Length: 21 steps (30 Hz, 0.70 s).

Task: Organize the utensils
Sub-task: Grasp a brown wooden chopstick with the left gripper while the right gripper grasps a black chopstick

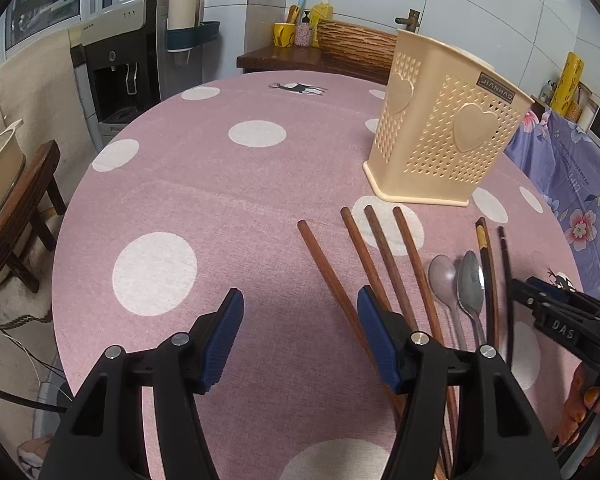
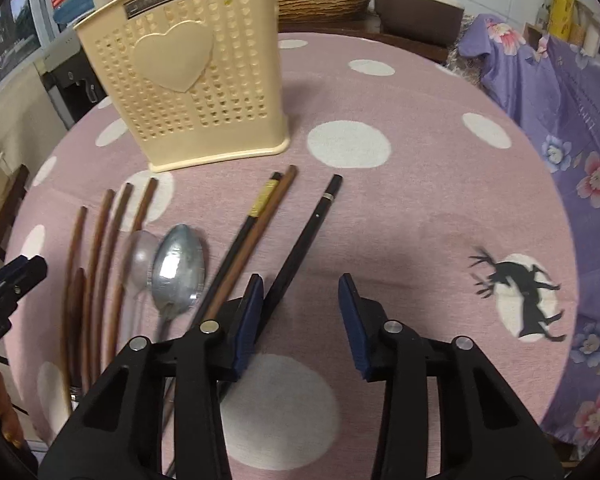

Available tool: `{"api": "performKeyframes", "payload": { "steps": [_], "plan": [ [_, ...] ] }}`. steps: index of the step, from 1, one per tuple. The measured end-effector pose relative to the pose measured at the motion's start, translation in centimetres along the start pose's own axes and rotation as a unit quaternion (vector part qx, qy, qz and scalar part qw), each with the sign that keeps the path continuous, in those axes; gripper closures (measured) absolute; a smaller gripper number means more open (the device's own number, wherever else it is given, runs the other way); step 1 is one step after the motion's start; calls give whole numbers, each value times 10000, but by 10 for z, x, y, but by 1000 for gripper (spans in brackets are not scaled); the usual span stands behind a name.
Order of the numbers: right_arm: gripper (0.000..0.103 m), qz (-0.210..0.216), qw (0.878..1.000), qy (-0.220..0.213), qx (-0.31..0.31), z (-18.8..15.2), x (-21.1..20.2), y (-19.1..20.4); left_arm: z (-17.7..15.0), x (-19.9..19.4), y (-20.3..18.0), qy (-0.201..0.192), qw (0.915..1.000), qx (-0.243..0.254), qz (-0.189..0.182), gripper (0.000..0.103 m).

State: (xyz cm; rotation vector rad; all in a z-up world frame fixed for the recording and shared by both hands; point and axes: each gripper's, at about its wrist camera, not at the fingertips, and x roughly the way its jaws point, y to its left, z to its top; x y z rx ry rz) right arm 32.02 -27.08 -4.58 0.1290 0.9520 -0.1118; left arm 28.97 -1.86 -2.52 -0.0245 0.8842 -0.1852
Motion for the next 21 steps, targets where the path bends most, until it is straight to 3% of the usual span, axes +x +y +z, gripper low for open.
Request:
{"api": "performKeyframes", "payload": {
  "steps": [3, 11, 15, 17, 21],
  "plan": [
    [65, 282, 9994, 127, 164, 4, 3, -10, 4, 5, 6, 93, 9999, -125, -13, 44],
    [65, 122, 9987, 149, 482, 28, 18, -8, 27, 22, 1, 291, 9990, -326, -90, 45],
    [65, -20, 9990, 44, 441, 35, 18, 0, 33, 35, -5, 434, 9983, -399, -9, 55],
    [65, -106, 9992, -19, 385, 38, 17, 3, 33, 42, -10, 518, 9980, -338, 109, 66],
    [65, -111, 9991, 21, 405, 35, 20, 1, 29, 47, -15, 560, 9976, -238, 329, 71]
  ]
}}
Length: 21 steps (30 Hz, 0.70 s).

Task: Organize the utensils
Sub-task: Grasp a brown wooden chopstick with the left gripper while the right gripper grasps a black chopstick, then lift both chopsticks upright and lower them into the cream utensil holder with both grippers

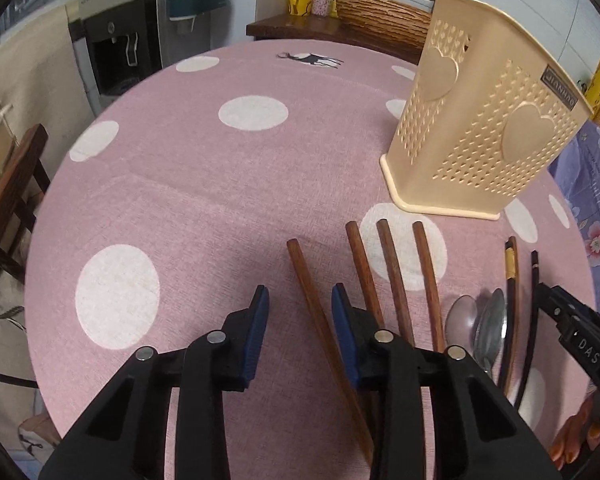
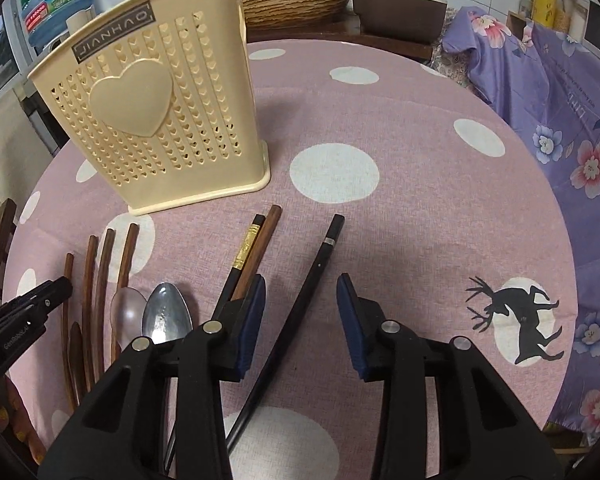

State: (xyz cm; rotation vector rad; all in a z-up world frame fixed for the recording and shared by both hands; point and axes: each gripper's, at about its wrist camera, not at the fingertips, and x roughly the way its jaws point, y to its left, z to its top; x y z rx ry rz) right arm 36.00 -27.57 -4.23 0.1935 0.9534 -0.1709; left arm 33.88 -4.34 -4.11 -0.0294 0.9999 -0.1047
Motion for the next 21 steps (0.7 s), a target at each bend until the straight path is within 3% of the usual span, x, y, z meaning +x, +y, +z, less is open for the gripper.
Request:
{"api": "performKeyframes", "payload": {
  "steps": [3, 7, 9, 14, 21],
  "plan": [
    [66, 48, 9999, 81, 90, -2, 4, -1, 0, 0, 0, -21, 10000, -59, 63, 72],
    [80, -26, 9999, 94, 120, 0, 8, -1, -1, 1, -7, -36, 9998, 77, 199, 72],
    [82, -35, 9998, 100, 163, 2, 9, -2, -1, 1, -10, -29, 9998, 113, 155, 74],
    [90, -123, 9998, 68, 146, 10, 15, 2, 4, 5, -12, -55, 9998, 42, 191, 90],
    [95, -72, 9997, 44, 221, 15, 20, 2, 9, 8, -16, -102, 9997, -10, 201, 94]
  ]
}}
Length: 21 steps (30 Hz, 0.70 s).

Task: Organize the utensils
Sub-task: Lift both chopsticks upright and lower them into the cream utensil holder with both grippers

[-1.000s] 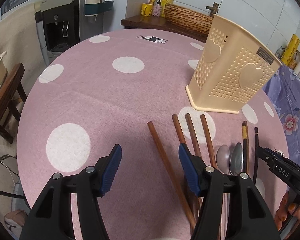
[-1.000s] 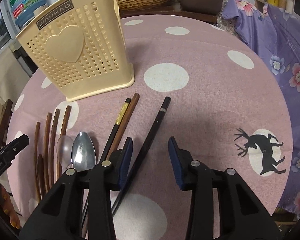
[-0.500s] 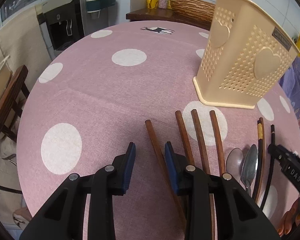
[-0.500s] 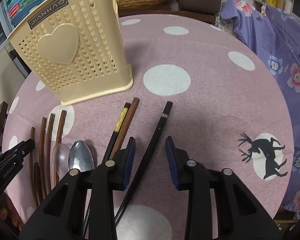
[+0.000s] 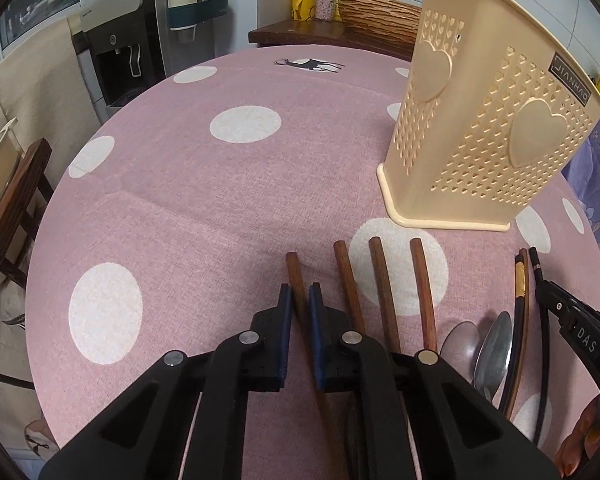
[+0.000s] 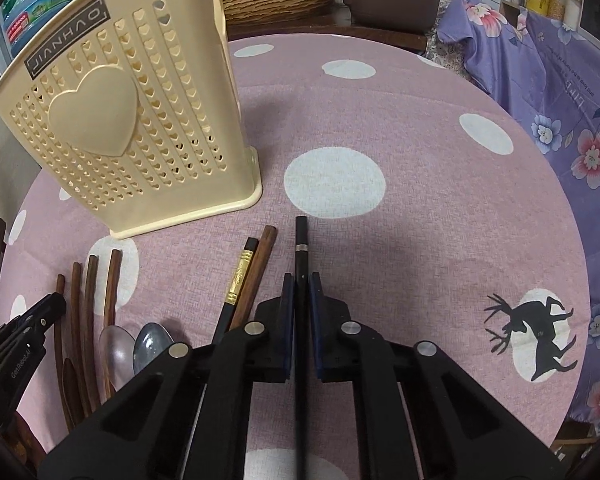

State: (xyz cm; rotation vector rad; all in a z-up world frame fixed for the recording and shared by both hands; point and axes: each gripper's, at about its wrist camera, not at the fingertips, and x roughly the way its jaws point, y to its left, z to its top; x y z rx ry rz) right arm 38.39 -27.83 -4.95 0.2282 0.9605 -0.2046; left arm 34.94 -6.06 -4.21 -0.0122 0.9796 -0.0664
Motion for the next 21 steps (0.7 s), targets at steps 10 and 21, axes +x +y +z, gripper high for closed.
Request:
{"api": "performKeyframes", "payload": {
  "steps": [10, 21],
  "plan": [
    [95, 338, 9994, -51, -47, 6, 0, -8, 11, 0, 3, -33, 9998, -72, -209, 95],
    [95, 805, 9932, -823, -199, 19, -47, -19, 30, -53, 12, -812, 9953, -44, -533, 95]
  ]
}}
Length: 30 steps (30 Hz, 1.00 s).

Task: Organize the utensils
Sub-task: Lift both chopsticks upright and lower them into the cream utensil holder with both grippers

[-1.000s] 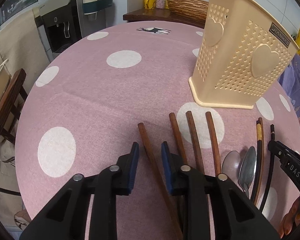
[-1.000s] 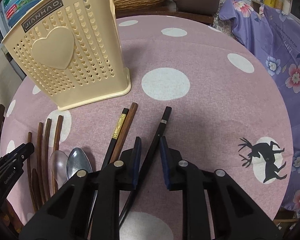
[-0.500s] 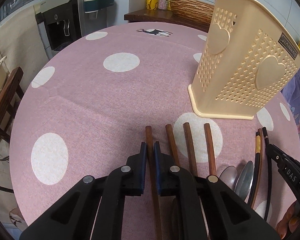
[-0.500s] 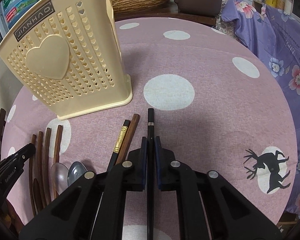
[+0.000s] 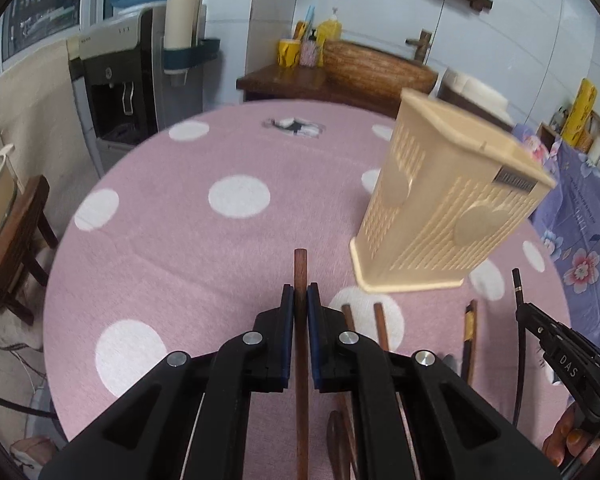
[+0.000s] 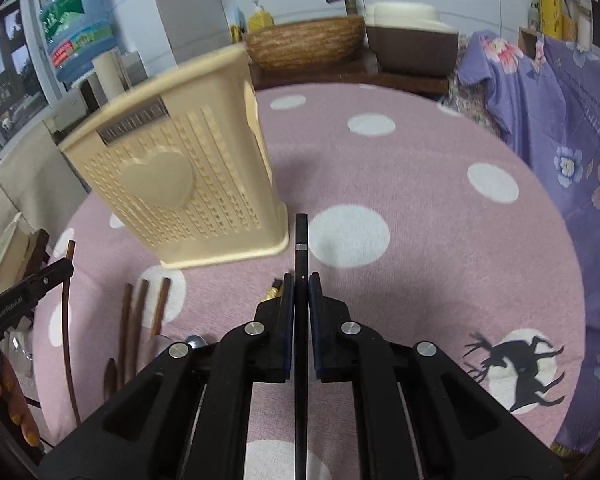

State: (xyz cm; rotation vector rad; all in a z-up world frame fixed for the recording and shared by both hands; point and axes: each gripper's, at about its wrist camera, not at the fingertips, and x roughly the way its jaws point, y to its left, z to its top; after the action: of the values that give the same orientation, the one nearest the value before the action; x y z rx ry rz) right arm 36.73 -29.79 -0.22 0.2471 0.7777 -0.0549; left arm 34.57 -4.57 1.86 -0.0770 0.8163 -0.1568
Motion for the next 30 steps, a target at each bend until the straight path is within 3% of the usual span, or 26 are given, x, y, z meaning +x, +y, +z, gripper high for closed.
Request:
{"api": "performKeyframes", "payload": {
  "steps": [8, 14, 30],
  "plan": [
    [95, 325, 9965, -746, -166, 24, -67, 2, 25, -57, 3, -888, 9960, 49, -70, 95],
    [95, 362, 9926, -1127, -254, 38, -107, 0, 39, -91, 6, -1345, 9907, 75, -189, 95],
    [95, 225, 9898, -1323, -472, 52, -129, 3, 57, -118, 6, -1673, 9854, 130, -290, 95]
  ]
}}
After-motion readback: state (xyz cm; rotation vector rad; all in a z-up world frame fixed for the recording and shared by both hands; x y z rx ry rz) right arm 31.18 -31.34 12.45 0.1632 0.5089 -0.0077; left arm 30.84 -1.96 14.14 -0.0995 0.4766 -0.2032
